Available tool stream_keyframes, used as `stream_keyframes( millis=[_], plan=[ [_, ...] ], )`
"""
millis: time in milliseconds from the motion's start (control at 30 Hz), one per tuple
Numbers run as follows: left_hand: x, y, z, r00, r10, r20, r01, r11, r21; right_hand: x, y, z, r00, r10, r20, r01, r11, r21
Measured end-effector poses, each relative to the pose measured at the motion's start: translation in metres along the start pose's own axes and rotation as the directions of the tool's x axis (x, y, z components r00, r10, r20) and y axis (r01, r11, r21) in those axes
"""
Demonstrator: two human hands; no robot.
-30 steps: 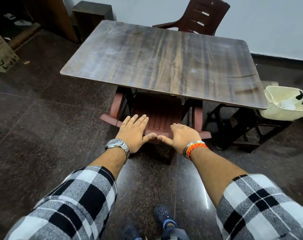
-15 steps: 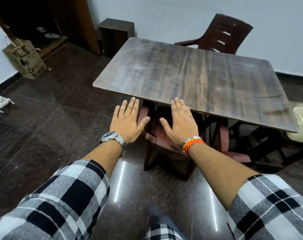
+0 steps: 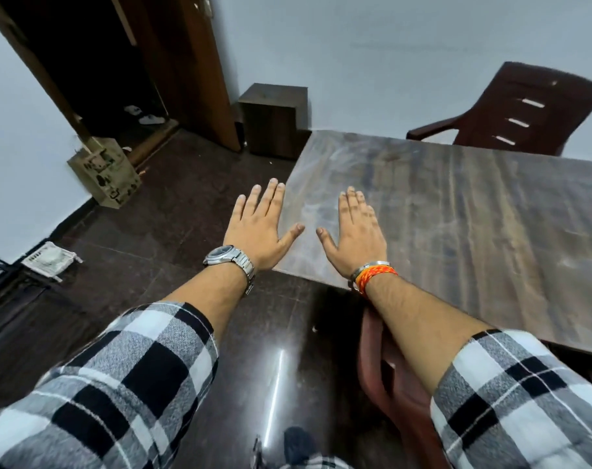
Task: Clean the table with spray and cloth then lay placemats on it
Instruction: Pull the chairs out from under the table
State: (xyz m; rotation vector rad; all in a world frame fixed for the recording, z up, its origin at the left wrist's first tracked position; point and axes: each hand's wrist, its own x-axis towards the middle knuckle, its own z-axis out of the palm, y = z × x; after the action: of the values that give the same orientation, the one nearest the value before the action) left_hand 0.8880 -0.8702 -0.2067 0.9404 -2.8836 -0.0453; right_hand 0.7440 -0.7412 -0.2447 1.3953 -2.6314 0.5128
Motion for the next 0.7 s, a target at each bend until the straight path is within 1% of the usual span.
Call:
stream_keyframes(
  millis=[100,200,333,433,533,700],
  plan=[
    [0.055,-0.037,0.000,1.000,0.009,-0.020,-0.009,0.999,-0.038,0.060,-0.019,0.016,1.000,0.017,-0.009,-0.017,1.000,0.004],
    [0.120,-0.074,0.010,0.999,0.050,0.004,-0.050,0.997,-0.061,0.123,-0.034,0.038,0.998,0.052,-0.025,-0.052,0.999,0.007],
    [0.222,-0.119,0.035,0.985,0.167,0.029,-0.165,0.984,-0.066,0.212,-0.042,0.078,0.989,0.128,-0.072,-0.129,0.992,-0.010],
    [0.300,-0.149,0.055,0.970,0.243,0.004,-0.242,0.968,-0.071,0.277,-0.045,0.111,0.972,0.207,-0.108,-0.212,0.976,-0.042],
    [0.382,-0.180,0.064,0.955,0.296,-0.011,-0.296,0.951,-0.094,0.346,-0.047,0.134,0.935,0.337,-0.115,-0.343,0.939,-0.039],
    [0.511,-0.205,0.065,0.912,0.410,-0.011,-0.409,0.905,-0.118,0.450,-0.041,0.148,0.858,0.488,-0.162,-0.502,0.863,-0.055]
  ],
)
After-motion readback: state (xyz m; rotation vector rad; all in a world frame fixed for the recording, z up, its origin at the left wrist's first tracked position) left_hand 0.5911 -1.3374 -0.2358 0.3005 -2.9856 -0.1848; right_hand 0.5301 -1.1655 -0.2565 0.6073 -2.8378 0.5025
